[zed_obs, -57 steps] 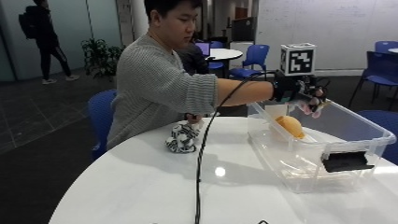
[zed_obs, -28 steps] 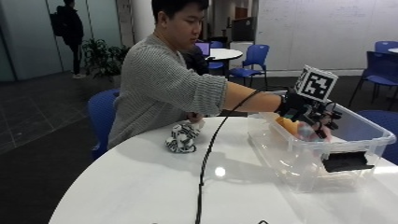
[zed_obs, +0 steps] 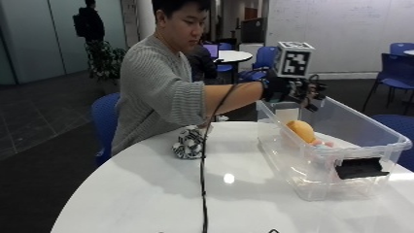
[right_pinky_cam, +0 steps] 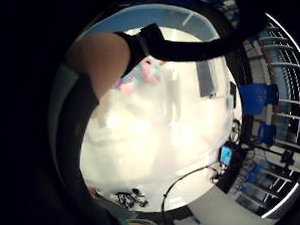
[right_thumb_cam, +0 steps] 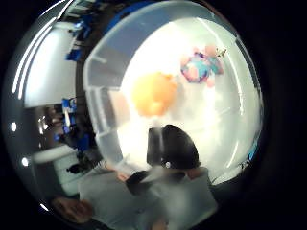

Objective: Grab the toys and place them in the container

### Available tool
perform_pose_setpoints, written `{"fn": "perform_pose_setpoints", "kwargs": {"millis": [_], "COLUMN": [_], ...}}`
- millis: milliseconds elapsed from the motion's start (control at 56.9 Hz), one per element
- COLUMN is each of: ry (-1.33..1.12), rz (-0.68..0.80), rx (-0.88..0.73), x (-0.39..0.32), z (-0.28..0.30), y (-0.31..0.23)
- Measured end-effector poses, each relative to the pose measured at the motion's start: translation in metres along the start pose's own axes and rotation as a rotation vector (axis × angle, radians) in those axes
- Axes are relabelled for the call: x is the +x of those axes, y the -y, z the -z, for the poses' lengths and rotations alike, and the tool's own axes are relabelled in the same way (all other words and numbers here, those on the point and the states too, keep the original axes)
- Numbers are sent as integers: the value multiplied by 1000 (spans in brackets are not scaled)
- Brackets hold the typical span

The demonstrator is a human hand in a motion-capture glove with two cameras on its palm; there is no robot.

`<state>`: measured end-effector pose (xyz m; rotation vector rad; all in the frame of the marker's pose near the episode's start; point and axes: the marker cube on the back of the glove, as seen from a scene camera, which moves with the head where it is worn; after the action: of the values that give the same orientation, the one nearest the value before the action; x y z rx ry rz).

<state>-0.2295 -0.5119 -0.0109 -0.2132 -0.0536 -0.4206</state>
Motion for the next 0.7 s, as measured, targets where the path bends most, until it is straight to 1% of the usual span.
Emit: {"fn": "perform_pose_setpoints", "kwargs": {"millis": [53,123,228,264,316,386,457,492,703], "ry": [32,27,66,41,-3,-49,-63,-68,-180], "rz": [59,157,312,323,303,238,113,79,-15], "rx": [35,45,-40,-71,-98,-131,-148,-151,-210], "x": [7,14,29,23,11,4,5,7,18], "z": [10,11,-11,-29,-58,-101,-131,-140,-179], "y": [-39,-97,-197,-228,-265,-313,-338,-343,-343]}}
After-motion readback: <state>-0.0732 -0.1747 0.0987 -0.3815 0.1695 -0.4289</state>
